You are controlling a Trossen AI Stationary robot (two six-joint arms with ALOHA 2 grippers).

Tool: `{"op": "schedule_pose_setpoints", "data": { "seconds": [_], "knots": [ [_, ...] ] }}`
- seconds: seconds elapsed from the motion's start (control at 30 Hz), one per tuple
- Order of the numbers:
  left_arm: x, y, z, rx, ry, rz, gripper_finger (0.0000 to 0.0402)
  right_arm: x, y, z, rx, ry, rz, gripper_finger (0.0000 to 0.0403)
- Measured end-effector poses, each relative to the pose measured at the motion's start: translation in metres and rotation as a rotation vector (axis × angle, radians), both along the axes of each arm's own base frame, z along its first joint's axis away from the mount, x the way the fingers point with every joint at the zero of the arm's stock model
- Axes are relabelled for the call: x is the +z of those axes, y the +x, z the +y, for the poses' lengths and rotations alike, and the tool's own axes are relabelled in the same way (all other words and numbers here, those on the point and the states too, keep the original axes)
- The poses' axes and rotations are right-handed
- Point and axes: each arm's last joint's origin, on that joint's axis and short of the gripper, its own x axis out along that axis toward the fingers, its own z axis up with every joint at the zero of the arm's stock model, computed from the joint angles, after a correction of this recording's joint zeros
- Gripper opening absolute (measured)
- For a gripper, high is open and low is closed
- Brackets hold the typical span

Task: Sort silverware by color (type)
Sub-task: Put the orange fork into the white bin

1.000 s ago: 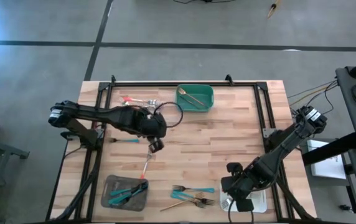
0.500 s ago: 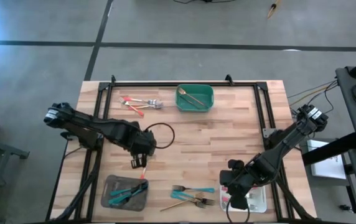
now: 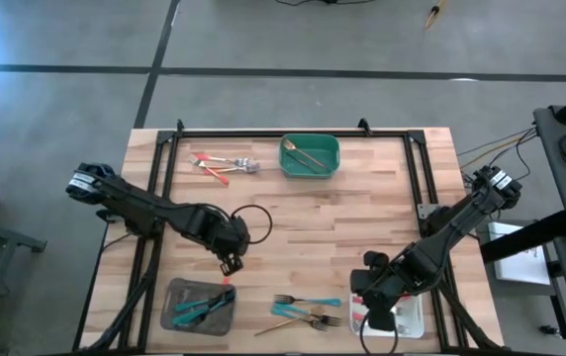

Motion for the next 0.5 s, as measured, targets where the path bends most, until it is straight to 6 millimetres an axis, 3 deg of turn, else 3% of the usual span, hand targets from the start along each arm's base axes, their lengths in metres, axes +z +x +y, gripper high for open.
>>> {"op": "schedule_pose_setpoints", "data": {
  "seconds": [0.33, 0.5],
  "knots": [
    [-0.002, 0.004, -0.001, -0.031, 0.006, -0.021, 0.0069, 0.005, 0.002, -0.01, -0.07, -0.036, 0.041, 0.0123],
    [-0.003, 0.005, -0.002, 0.039, -0.012, -0.024, 0.0102, 0.005, 0.002, -0.011, -0.14, -0.022, 0.051, 0.012]
  ]
}}
